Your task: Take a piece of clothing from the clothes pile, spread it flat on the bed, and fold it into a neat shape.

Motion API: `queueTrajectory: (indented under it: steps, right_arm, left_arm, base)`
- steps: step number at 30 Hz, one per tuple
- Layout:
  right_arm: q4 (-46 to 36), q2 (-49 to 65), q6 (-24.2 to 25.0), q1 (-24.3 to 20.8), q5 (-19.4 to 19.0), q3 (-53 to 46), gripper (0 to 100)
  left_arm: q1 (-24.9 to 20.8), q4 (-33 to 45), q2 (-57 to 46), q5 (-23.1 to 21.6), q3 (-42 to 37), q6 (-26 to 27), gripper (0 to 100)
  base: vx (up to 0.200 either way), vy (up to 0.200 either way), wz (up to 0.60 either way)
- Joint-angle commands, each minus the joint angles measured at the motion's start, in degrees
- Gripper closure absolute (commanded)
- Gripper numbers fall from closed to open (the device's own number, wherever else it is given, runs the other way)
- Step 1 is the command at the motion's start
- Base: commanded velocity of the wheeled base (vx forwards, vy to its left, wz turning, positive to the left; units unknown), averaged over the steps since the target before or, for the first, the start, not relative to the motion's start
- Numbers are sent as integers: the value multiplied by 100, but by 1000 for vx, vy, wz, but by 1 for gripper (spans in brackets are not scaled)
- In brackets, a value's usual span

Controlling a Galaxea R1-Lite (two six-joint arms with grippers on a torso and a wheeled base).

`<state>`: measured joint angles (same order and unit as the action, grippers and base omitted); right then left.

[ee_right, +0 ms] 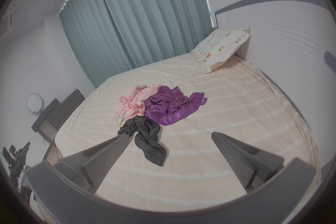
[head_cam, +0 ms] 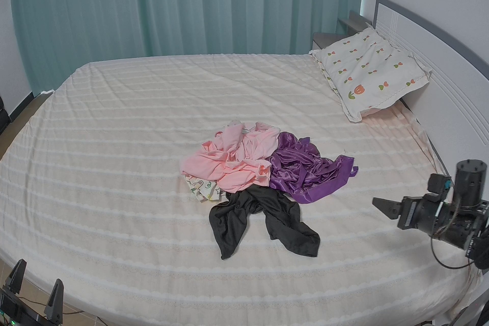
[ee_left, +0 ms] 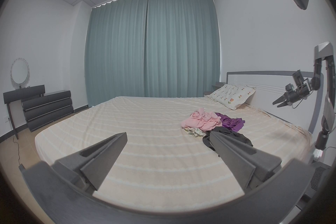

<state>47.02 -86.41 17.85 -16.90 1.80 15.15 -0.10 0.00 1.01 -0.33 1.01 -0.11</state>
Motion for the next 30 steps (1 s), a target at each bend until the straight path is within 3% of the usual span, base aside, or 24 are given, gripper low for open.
queueTrajectory:
  steps: [1, 15, 30]
  right_arm:
    - [2268, -4077, 694, -894, 444, 700, 0]
    - [2822, -5079, 738, -1149, 400, 1095, 0]
    - [2505, -5378, 685, -1255, 127, 1702, 0]
  left_arm:
    - [1, 0, -84, 7, -101, 2, 0]
    - [1, 0, -84, 7, -101, 2, 0]
    - [1, 0, -84, -2, -101, 2, 0]
  base:
    - [0, 0, 0]
    - [0, 0, 0]
    - [0, 0, 0]
